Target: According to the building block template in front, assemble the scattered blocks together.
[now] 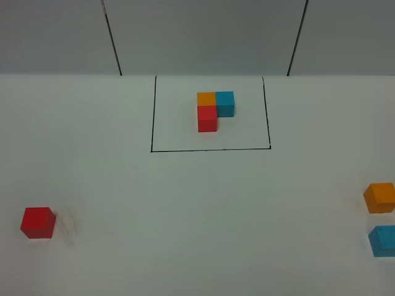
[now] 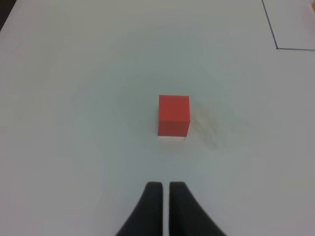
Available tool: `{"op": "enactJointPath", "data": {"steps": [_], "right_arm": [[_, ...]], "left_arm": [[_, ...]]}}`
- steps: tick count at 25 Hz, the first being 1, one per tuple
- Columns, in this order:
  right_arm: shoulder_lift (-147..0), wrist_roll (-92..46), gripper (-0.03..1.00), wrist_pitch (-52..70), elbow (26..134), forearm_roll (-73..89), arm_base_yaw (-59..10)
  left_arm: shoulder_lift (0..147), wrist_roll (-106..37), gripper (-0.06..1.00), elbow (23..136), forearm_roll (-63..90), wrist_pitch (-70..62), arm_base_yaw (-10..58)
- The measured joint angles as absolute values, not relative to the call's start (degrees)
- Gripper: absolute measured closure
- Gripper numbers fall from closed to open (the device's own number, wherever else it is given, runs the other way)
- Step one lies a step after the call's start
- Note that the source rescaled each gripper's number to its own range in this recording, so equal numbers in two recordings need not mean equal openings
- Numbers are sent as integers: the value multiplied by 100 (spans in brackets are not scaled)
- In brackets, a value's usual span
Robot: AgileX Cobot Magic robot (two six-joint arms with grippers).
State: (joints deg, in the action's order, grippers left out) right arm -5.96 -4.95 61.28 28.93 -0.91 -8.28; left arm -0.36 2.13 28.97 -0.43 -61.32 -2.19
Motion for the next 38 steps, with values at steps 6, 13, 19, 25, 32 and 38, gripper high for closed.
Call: {"op": "enactJointPath", "data": {"steps": [6,13,19,25,32,38], "right_arm": [[-596,-495,97,6128,2893,-91,-828],[-596,-495,97,6128,2893,-91,-828],[-596,-495,97,6128,2893,-91,-828],[-596,-495,97,6128,2893,-91,-828],[-596,-495,97,6128,2893,-91,-828],[-596,-495,97,6128,2893,-91,-828]], "left_arm": [[-36,213,94,2897,-43,-6132,-219],[-36,213,94,2897,-43,-6132,-219],[-36,213,94,2897,-43,-6132,-219],[-36,213,94,2897,-43,-6132,-219],[-36,213,94,2897,-43,-6132,-219],[-36,208,94,2897,-43,-6132,-219]]}}
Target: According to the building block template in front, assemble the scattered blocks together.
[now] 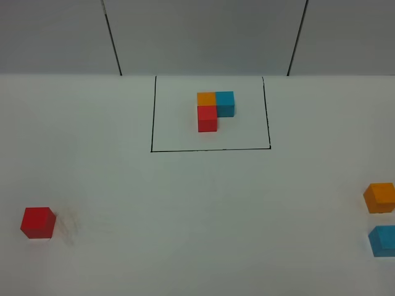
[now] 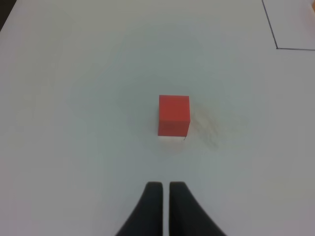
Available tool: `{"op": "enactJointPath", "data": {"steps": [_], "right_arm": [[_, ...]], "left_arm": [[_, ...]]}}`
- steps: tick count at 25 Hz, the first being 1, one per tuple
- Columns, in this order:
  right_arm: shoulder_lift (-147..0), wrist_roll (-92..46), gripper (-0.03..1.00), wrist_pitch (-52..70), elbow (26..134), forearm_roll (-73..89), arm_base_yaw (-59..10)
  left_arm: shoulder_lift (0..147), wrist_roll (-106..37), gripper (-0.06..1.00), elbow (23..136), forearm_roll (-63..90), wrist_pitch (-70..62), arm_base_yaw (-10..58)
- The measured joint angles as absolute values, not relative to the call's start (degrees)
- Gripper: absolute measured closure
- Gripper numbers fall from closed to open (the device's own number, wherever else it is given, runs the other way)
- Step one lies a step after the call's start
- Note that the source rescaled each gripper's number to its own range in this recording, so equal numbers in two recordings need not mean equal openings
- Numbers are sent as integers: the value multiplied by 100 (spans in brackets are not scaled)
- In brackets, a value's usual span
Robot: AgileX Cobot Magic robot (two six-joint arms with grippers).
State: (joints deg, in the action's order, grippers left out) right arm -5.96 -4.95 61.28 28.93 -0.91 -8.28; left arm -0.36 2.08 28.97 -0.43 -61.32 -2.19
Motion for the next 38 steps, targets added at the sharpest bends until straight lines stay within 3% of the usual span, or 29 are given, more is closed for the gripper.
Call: {"op": "enactJointPath", "data": {"steps": [38], "right_arm": [[-596,-495,97,6128,2893,-91,-828]], "left_arm": [[-36,213,94,2897,-43,-6132,-219]]}}
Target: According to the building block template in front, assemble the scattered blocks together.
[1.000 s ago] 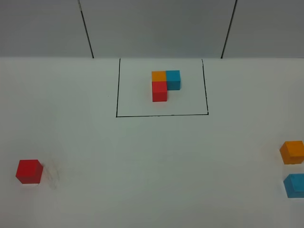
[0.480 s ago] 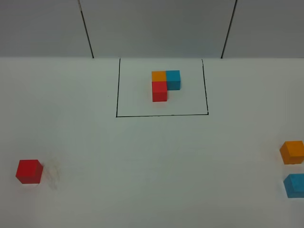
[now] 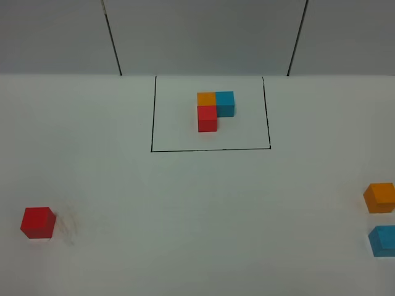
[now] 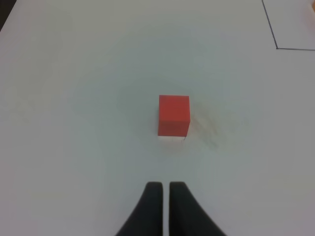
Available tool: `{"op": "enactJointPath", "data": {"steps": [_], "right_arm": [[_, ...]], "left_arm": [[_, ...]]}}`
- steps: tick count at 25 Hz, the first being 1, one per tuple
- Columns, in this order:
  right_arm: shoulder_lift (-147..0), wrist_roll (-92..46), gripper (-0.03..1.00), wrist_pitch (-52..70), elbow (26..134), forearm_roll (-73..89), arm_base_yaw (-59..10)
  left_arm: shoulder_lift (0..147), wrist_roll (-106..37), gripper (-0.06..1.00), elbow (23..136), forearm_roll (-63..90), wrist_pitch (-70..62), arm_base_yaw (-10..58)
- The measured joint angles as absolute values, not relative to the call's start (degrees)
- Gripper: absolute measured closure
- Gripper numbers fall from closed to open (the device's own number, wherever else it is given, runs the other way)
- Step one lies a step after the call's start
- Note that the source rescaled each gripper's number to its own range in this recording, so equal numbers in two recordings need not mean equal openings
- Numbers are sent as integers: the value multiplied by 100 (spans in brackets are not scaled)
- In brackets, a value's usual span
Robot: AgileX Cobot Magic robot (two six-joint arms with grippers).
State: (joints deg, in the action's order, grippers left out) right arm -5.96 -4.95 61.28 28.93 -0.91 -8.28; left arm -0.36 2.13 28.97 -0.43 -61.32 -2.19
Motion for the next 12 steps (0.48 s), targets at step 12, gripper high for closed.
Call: {"op": "enactJointPath", "data": {"steps": [12], "right_arm": [[-596,-495,97,6128,2893,-91,-828]], "left_arm": [[-36,213,94,2897,-43,-6132,-219]]}}
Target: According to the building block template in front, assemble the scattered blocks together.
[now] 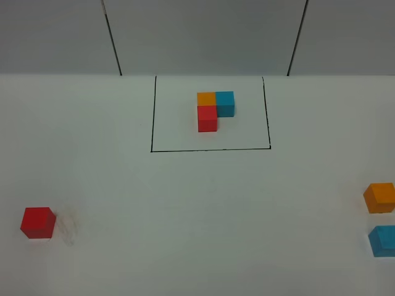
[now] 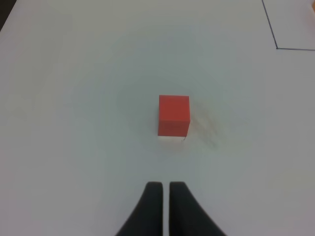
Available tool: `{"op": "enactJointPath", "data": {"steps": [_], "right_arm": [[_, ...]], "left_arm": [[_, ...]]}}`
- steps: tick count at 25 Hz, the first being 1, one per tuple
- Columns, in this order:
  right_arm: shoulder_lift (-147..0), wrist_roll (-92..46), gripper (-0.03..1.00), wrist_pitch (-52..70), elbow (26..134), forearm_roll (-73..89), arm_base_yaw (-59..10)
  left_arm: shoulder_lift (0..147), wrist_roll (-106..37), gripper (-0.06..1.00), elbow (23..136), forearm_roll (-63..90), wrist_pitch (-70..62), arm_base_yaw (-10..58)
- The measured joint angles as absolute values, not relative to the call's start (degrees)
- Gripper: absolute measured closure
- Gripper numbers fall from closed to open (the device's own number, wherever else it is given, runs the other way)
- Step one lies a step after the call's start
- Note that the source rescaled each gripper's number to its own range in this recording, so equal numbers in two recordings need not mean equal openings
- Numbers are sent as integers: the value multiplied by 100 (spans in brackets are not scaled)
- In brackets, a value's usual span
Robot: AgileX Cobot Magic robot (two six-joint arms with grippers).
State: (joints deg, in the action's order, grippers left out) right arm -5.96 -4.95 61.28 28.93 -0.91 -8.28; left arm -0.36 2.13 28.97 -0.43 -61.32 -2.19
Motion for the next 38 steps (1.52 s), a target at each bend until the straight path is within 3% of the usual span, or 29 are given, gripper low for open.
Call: {"op": "enactJointPath", "data": {"steps": [38], "right_arm": [[-596,-490,97,6128,2893,-91,-828]], "left_arm": [[-36,213,94,2897,-43,-6132,-219]]}}
